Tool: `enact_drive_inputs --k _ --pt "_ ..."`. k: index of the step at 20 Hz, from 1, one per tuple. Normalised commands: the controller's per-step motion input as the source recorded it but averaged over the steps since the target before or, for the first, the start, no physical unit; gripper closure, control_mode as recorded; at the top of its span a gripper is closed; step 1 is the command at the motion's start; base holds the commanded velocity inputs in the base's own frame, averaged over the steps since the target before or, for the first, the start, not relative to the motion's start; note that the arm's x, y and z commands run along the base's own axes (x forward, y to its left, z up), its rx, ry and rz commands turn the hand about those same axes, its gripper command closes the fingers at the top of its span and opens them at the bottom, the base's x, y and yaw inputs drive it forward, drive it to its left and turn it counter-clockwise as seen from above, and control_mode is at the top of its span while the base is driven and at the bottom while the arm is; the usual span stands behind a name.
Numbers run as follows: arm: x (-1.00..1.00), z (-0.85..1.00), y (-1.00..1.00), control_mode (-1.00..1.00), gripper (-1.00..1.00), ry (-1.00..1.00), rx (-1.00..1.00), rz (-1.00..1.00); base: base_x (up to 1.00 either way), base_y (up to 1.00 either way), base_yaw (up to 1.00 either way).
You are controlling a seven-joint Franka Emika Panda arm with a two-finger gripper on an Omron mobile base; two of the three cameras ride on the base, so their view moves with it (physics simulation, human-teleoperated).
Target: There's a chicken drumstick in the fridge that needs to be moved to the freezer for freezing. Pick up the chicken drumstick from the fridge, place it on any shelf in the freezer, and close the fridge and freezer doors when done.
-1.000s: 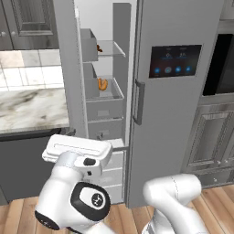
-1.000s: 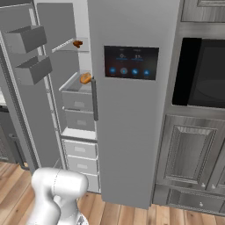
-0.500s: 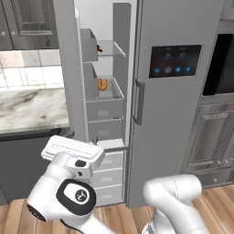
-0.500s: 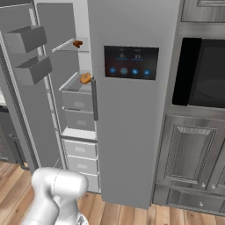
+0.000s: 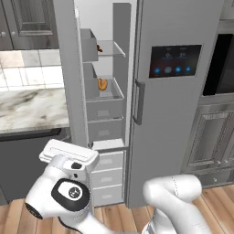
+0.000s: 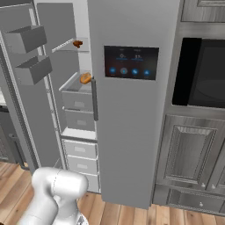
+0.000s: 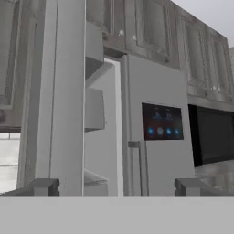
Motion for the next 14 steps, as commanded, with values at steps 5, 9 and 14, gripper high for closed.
enact_drive_inputs --k 5,9,14 --pt "0.54 -0.34 0.20 -1.00 -1.00 0.05 0.00 0.00 0.00 0.00 0.00" --pt "0.54 -0.34 0.24 -1.00 -1.00 0.07 0.00 0.00 0.00 0.00 0.00" --pt "0.36 -0.38 0.34 -1.00 -1.00 0.05 0.00 0.00 0.00 0.00 0.00"
